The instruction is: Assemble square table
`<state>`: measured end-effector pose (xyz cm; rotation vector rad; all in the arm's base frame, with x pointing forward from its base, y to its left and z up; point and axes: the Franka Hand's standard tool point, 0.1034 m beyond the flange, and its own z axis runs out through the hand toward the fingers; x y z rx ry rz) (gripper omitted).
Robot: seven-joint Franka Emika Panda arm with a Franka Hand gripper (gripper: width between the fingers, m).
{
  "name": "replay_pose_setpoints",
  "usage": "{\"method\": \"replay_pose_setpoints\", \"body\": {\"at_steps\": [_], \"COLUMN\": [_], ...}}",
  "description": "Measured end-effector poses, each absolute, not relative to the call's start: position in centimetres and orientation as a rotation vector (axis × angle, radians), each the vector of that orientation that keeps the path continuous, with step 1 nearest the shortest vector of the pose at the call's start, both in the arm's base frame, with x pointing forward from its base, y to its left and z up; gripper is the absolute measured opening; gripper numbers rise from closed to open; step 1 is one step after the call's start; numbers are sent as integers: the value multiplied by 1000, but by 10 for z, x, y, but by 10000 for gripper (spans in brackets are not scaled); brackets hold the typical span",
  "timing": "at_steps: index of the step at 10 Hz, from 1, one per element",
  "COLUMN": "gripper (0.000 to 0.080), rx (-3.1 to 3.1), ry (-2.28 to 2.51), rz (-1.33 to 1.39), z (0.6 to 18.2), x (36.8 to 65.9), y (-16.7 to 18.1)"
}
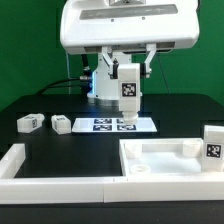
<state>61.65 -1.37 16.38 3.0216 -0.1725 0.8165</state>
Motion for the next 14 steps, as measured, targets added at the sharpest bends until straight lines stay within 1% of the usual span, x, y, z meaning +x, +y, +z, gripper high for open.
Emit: {"method": "replay_pose_setpoints", "body": {"at_steps": [1, 2, 4, 6, 7, 11, 14], "gripper": [291, 291, 291, 291, 291, 291, 291], "rx": [3012, 3002, 2996, 2990, 2990, 2997, 2998], "ry": [-164, -163, -159, -143, -138, -115, -111], "rz": [824, 839, 829, 822, 819, 793, 768], "z": [157, 154, 140, 122, 116, 101, 91], "x": [623, 629, 627, 621, 619, 617, 613], "y": [-13, -13, -13, -7, -2, 8, 7]}}
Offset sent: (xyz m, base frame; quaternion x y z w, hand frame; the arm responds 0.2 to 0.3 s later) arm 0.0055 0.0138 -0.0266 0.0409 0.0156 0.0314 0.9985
